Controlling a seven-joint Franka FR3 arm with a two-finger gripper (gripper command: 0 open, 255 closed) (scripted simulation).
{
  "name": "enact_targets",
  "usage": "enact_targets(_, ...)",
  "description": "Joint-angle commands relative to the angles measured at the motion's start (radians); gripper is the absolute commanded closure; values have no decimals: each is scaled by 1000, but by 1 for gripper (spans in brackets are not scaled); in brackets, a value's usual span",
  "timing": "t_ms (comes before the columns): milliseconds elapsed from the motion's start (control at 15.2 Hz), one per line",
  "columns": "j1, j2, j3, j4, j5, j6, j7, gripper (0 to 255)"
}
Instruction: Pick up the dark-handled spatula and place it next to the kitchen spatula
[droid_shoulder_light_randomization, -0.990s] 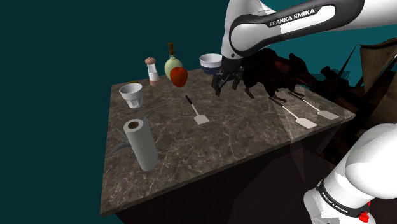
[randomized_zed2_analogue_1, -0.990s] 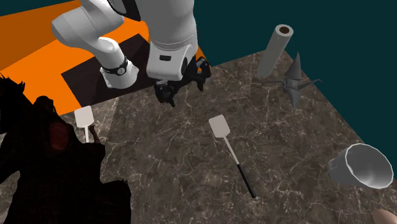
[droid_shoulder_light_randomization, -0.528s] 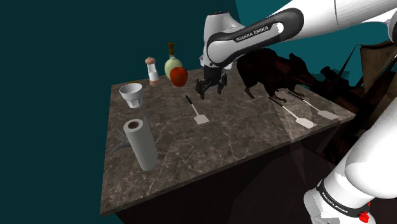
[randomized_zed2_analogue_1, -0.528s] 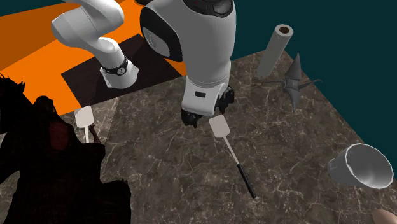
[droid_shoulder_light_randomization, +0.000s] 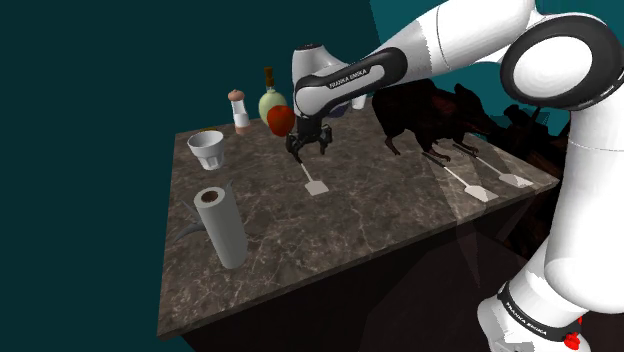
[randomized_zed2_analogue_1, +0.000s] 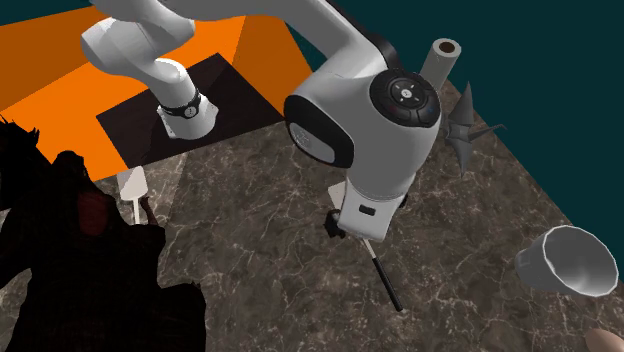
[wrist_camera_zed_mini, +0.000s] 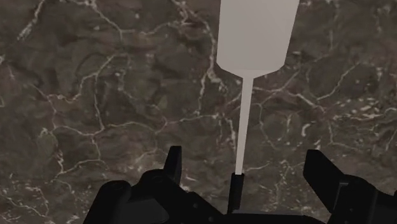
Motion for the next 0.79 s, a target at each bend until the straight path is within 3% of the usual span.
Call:
enact_targets(0, 15, 84, -8, 93, -16, -14, 33, 0)
enact_targets(726, 20, 146, -17, 77, -29, 62, 44, 0)
